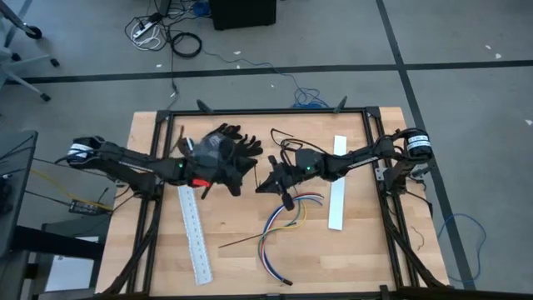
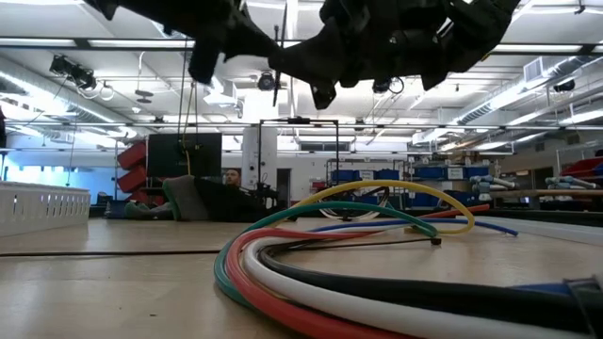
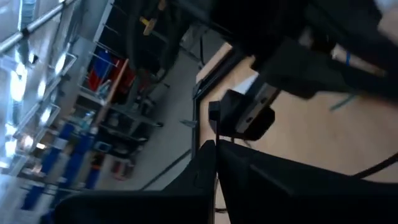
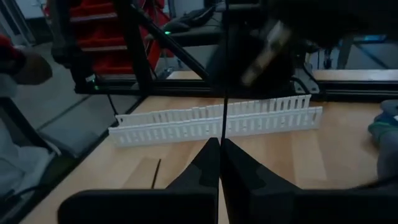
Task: Ziptie cables
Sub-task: Insert the top black zip tie pointed tail end through the slot to form a loop
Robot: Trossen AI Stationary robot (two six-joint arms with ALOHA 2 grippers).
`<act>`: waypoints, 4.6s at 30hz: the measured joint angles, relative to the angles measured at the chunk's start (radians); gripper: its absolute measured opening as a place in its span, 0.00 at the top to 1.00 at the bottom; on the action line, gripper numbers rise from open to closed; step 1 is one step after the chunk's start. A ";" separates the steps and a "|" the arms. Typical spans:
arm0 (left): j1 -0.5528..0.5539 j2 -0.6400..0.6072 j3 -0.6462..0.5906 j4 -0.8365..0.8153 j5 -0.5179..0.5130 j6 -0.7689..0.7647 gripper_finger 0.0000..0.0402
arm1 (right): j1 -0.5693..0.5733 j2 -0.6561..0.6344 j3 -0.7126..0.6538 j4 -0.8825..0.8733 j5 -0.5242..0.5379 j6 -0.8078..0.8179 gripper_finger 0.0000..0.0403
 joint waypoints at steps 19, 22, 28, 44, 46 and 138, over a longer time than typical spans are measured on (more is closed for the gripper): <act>-0.006 0.096 0.021 0.085 -0.083 0.154 1.00 | -0.073 0.032 -0.001 -0.007 -0.036 0.027 1.00; -0.006 0.096 0.021 0.085 -0.091 0.153 1.00 | -0.081 0.032 -0.001 -0.008 -0.039 0.022 1.00; -0.006 0.096 0.021 0.085 -0.096 0.151 1.00 | -0.094 0.032 -0.001 -0.029 -0.035 0.009 1.00; -0.005 0.096 0.021 0.080 -0.117 0.159 1.00 | -0.123 0.032 -0.001 -0.033 -0.066 0.017 1.00; -0.005 0.096 0.021 0.079 -0.127 0.173 1.00 | -0.123 0.032 -0.001 -0.033 -0.066 0.017 1.00; -0.035 0.096 0.021 0.067 -0.174 0.225 1.00 | -0.128 0.031 -0.001 -0.036 -0.067 0.001 1.00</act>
